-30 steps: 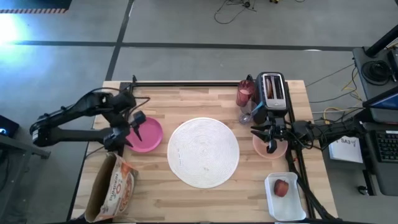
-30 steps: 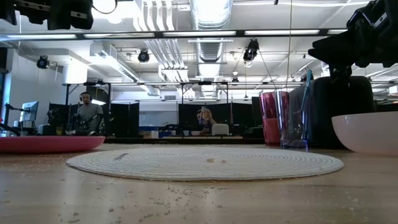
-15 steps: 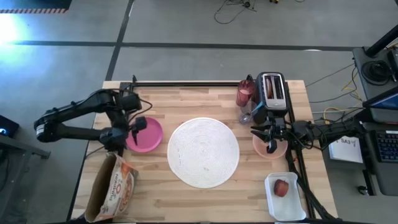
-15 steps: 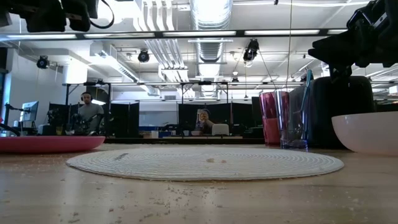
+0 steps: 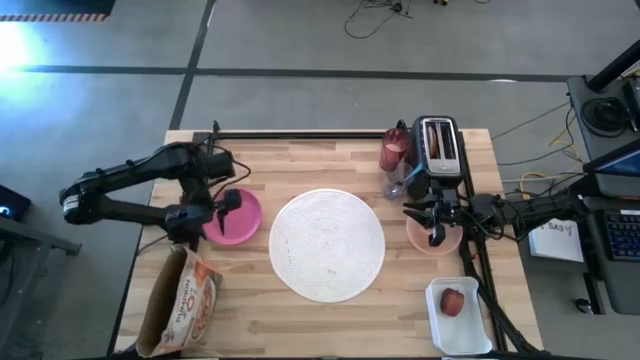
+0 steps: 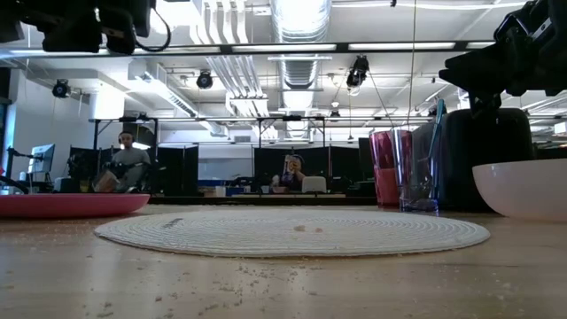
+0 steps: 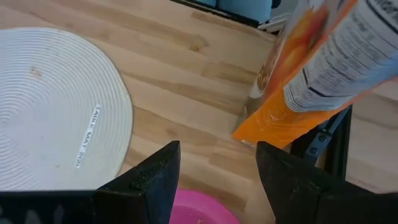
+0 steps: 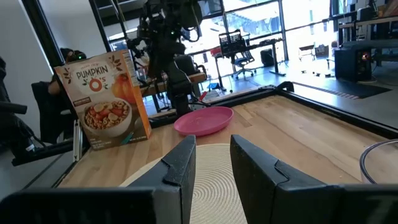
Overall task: Arrange a breakfast setting
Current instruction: Move the cereal box to the top center of the table
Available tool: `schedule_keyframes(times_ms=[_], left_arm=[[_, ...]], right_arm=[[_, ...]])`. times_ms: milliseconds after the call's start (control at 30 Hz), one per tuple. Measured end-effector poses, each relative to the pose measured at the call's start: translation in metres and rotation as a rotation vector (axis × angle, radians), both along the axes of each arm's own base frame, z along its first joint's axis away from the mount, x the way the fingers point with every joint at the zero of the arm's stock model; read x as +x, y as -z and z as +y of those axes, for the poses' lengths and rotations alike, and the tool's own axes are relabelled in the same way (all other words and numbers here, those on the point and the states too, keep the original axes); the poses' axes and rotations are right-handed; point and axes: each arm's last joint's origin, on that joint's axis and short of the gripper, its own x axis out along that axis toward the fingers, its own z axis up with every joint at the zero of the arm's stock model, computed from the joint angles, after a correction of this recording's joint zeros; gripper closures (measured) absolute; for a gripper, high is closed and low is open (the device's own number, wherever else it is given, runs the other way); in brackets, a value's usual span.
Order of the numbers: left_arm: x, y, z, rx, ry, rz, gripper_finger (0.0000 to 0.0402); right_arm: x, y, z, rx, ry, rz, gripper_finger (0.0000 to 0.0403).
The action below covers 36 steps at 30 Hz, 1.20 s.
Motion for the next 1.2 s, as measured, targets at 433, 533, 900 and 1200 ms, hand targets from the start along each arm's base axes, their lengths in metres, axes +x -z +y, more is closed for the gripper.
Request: schedule_keyframes(times_ms=[433, 533, 900, 1200], left_arm=[[0.025, 0.018, 0.008, -0.092, -0.01, 0.124, 0.0177], [0.031, 0.012, 0.009, -0.121, -0.007, 0.098, 0.0177], [0.059, -0.013, 0.003, -0.139, -0.031, 0.114, 0.0177], [0.062, -0.024, 0.001, -0.156, -0.162, 0.207, 0.0177]], right_arm=[[0.0, 0.0, 0.0, 0.0, 0.0, 0.0, 0.0312], [0.0, 0.0, 0.0, 0.0, 0.0, 0.0, 0.0312], [0.0, 0.0, 0.0, 0.0, 0.0, 0.0, 0.0312], [0.0, 0.0, 0.0, 0.0, 0.0, 0.0, 0.0312]])
